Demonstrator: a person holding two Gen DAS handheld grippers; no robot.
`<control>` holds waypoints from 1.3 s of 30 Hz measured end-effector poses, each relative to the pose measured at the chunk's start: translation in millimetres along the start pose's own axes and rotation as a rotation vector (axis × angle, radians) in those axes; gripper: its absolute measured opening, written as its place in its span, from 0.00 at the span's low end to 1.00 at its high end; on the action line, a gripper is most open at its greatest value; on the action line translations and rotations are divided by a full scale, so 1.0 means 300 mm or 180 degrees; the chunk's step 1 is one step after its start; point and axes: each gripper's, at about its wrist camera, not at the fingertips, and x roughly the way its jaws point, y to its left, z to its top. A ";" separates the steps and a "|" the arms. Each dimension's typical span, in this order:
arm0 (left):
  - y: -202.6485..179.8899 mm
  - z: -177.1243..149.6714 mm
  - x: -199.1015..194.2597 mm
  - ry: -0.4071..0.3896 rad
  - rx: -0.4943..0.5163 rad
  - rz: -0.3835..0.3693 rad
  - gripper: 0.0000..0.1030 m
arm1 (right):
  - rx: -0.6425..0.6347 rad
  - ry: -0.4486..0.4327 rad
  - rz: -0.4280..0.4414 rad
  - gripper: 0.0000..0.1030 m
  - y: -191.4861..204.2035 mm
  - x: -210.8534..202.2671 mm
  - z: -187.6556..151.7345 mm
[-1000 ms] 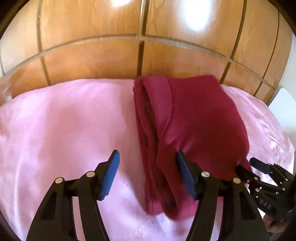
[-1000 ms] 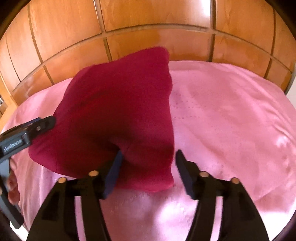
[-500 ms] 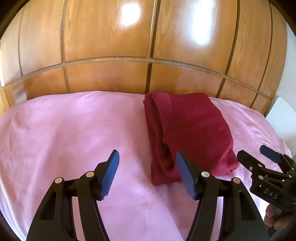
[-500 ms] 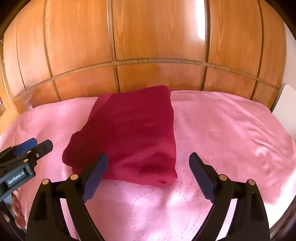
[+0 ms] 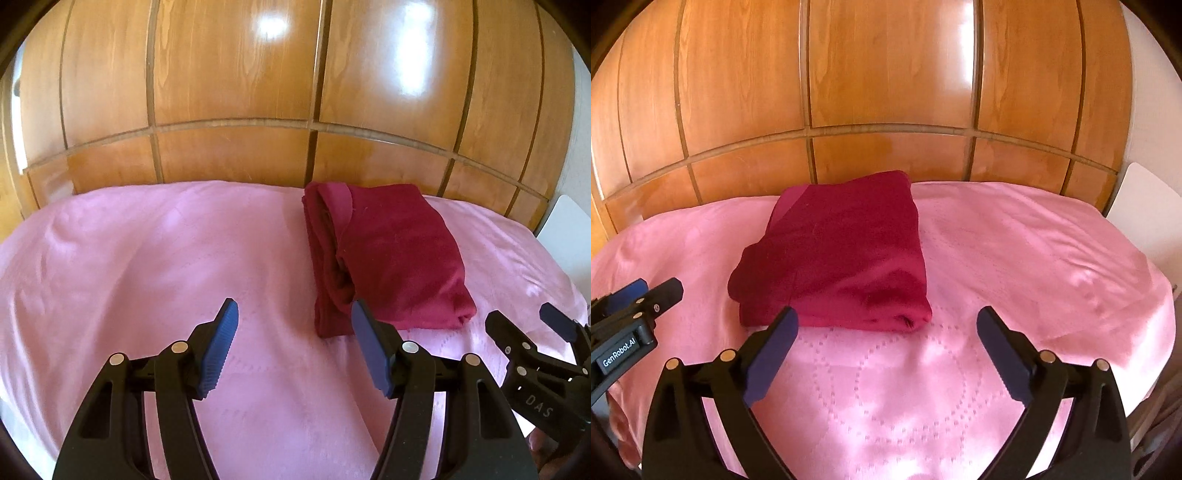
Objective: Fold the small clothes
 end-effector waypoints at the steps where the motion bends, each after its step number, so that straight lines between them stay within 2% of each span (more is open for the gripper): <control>1: 0.000 -0.004 -0.009 -0.0025 0.0006 0.0011 0.71 | -0.0005 -0.0008 -0.0002 0.95 0.002 -0.008 -0.004; 4: -0.004 -0.016 -0.047 -0.0119 0.0011 0.0022 0.74 | 0.0041 -0.0039 -0.0018 0.96 0.003 -0.029 -0.012; 9: -0.011 -0.037 -0.088 -0.0199 0.0064 0.0073 0.84 | 0.0072 -0.0130 -0.0093 0.97 0.018 -0.067 -0.029; 20: 0.010 -0.061 -0.124 -0.0244 0.0009 0.0108 0.96 | 0.0045 -0.0185 -0.0118 0.97 0.038 -0.103 -0.043; 39: 0.024 -0.059 -0.140 -0.0265 0.0019 0.0159 0.96 | 0.0079 -0.0174 -0.0122 0.97 0.042 -0.116 -0.050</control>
